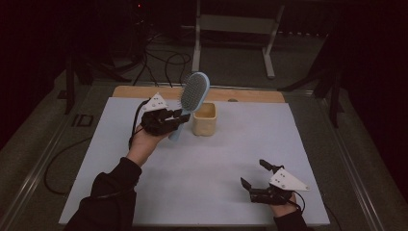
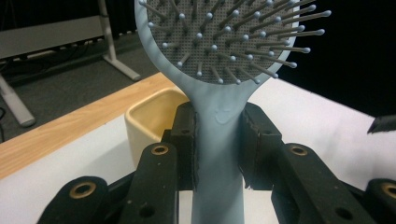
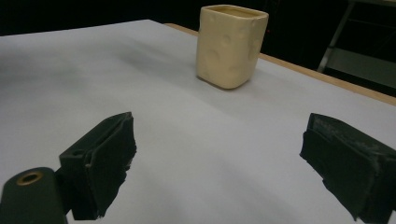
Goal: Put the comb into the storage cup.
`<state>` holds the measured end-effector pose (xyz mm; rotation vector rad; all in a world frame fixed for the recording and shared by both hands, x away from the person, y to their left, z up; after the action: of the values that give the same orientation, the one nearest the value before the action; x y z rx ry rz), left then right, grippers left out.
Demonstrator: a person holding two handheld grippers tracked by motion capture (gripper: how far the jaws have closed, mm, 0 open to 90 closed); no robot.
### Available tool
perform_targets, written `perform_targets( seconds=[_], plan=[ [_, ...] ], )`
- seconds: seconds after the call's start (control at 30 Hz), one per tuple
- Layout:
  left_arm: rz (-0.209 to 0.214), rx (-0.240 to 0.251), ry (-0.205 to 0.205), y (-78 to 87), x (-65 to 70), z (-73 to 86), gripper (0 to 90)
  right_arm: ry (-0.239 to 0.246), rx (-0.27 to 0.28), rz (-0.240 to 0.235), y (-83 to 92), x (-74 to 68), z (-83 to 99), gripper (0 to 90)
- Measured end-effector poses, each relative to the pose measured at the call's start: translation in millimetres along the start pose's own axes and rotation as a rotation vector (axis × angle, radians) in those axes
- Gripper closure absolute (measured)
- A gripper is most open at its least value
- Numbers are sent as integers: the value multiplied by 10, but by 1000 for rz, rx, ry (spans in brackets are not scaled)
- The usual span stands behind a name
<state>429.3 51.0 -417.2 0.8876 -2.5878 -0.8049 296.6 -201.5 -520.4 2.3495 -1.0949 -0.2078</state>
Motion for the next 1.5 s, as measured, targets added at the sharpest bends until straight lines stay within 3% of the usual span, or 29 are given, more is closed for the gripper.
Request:
perform_targets(
  seconds=[0.4,0.7,0.97,1.23,1.5],
  plan=[
    [23,60,22,-165,53,-356,699,-5,7,-5,3,2,-6,95],
    [26,72,29,-347,44,-468,699,-3,12,-5,15,6,-13,95],
    [33,127,57,-476,-9,-613,699,-8,15,-7,24,5,-18,95],
    [45,137,48,-634,-44,-696,699,-4,16,-13,16,1,-14,95],
    [35,182,56,-747,-116,-774,699,-10,16,-17,18,0,-11,95]
  ],
)
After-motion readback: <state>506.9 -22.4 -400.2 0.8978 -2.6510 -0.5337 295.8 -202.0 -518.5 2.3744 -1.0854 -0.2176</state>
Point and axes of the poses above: each handheld gripper's, and its own axes: y roughly backward along the jaws, z roughly out of its underside, x roughly to its right, the point moved 9 cm from there along -y, roughly forward along the jaws, and after that the axes turned 14 degrees about -x, right-handed, at the moved point
